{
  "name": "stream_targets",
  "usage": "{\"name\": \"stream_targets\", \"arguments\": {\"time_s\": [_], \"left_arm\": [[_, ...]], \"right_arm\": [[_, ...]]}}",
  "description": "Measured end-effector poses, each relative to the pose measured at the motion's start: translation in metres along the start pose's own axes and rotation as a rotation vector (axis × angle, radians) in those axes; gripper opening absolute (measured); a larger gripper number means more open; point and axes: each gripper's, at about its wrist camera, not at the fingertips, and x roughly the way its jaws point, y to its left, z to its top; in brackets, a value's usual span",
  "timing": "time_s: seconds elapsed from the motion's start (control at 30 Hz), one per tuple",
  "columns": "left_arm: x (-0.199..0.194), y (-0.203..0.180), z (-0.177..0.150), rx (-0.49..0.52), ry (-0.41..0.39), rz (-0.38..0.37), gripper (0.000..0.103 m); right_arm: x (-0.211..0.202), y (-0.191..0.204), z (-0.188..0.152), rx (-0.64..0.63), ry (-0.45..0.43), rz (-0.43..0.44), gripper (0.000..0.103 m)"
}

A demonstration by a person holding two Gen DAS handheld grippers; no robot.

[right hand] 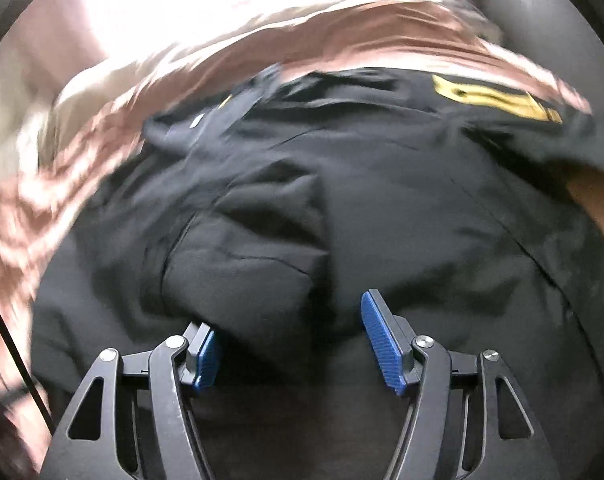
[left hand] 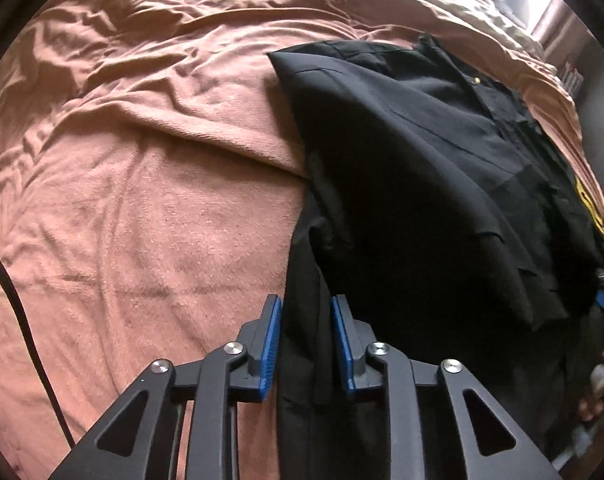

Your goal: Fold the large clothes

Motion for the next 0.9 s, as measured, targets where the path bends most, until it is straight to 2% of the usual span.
{"name": "stream_targets", "arguments": {"time_s": [0.1,0.17,0.23,0.4,0.53,0.57,0.6,0.67,0.73,0.8,0.9], "left_arm": [[0.002,0.005,0.001,-0.037,-0.003,-0.002,0.023],[0.003,0.006,0.002,-0.053,-0.006,0.0,0.021],[0.003,0.006,0.004,-0.055,-0.009,0.013,0.021],[0.0,0.007,0.007,-0.064,-0.015,0.032,0.02],[-0.001,0.007,0.008,-0.063,-0.013,0.029,0.02],[-0.002,0.007,0.008,-0.064,-0.013,0.029,0.02],[-0.002,0.007,0.009,-0.066,-0.014,0.028,0.02],[-0.002,0.007,0.009,-0.07,-0.015,0.027,0.02],[-0.002,0.007,0.009,-0.07,-0.016,0.025,0.02],[-0.001,0.008,0.009,-0.066,-0.016,0.023,0.02],[0.0,0.009,0.008,-0.063,-0.021,0.018,0.02]], "right_arm": [[-0.002,-0.04,0.002,0.185,-0.011,0.068,0.063],[0.0,-0.069,0.0,0.339,-0.01,0.148,0.063],[-0.004,-0.09,-0.003,0.428,-0.036,0.173,0.063],[-0.014,-0.117,-0.004,0.52,-0.092,0.193,0.063],[-0.005,-0.121,-0.017,0.552,-0.022,0.295,0.063],[-0.002,-0.122,-0.017,0.546,-0.009,0.3,0.059],[0.0,-0.117,-0.019,0.521,0.011,0.303,0.049],[0.01,-0.11,-0.016,0.488,0.056,0.316,0.037],[0.023,-0.105,-0.01,0.45,0.082,0.319,0.031],[0.035,-0.106,-0.001,0.429,0.083,0.301,0.012],[0.047,-0.115,0.006,0.448,0.056,0.311,0.0]]}}
